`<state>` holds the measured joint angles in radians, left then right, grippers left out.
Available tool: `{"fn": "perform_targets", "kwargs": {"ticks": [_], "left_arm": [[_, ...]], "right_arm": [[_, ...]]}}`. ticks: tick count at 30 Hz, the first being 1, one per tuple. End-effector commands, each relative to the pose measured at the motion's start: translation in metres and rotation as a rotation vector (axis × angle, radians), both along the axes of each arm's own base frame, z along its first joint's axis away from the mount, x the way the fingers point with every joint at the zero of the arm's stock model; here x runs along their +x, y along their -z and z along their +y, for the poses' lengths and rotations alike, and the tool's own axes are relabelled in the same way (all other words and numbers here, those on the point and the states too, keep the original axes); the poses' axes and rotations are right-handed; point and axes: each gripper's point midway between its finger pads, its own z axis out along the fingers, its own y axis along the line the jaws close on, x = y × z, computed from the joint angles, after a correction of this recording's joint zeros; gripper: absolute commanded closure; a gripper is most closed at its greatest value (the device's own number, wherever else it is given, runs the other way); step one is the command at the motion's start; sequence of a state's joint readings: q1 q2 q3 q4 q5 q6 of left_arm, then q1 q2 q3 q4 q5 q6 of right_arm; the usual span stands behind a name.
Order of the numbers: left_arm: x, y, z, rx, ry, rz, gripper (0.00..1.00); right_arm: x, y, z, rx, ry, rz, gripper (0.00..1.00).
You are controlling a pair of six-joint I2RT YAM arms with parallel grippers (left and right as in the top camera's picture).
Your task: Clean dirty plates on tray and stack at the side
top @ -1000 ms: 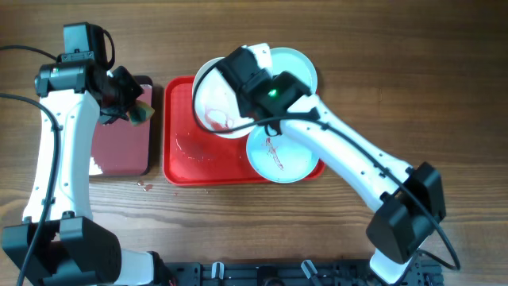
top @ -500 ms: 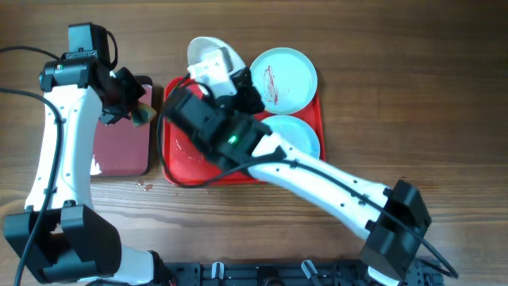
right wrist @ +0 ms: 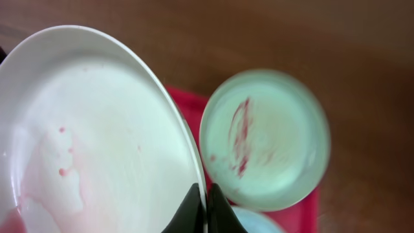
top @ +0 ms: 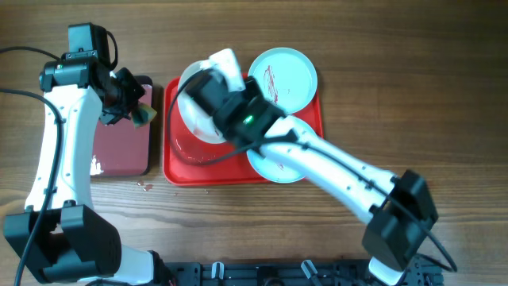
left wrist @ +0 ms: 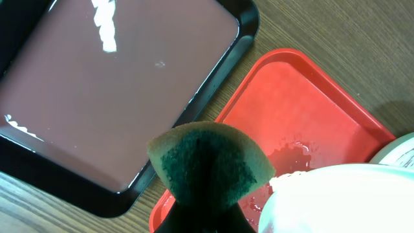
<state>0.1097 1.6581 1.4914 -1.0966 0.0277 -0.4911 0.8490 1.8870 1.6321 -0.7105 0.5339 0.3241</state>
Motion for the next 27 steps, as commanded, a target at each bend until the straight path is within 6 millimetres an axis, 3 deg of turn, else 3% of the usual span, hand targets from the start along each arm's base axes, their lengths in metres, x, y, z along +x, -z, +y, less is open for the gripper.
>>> {"fn": "perform_targets", "kwargs": {"ticks": [1,4,6,9,10,11,14,18,20,27], "left_arm": [[-0.001,0.004,-0.002,-0.005,0.021,0.015,0.96],[-0.003,0.004,-0.002,-0.006,0.021,0.021,0.96],[-0.003,0.004,-0.002,-0.006,0.021,0.022,0.96],[-0.005,0.005,-0.002,-0.006,0.022,0.032,0.96],[-0.005,0.005,-0.002,-0.007,0.022,0.031,0.96],[-0.005,0.005,-0.002,-0.007,0.022,0.031,0.96],[-0.005,0.005,-0.002,-0.007,0.022,0.031,0.96],[-0.004,0.005,-0.002,-0.006,0.022,0.027,0.96],[-0.004,0.005,-0.002,-0.006,0.022,0.027,0.96],[-0.002,0.004,-0.002,-0.005,0.021,0.016,0.96]], "right_arm": [[-0.012,0.06,0.003,0.308,0.091,0.281,0.96],[-0.017,0.114,-0.005,0.396,0.162,0.377,0.96],[-0.021,0.136,-0.008,0.417,0.244,0.414,0.96],[-0.021,0.157,-0.003,0.411,0.234,0.442,0.93],[-0.022,0.159,-0.004,0.408,0.236,0.446,0.77],[-0.022,0.159,-0.003,0.394,0.211,0.449,0.55],[-0.018,0.15,0.005,0.34,0.002,0.447,0.3],[0.003,0.133,0.011,0.282,-0.279,0.369,0.25],[0.007,0.129,0.015,0.28,-0.328,0.339,0.25],[0.014,0.15,0.033,0.291,-0.391,0.351,0.3]]}}
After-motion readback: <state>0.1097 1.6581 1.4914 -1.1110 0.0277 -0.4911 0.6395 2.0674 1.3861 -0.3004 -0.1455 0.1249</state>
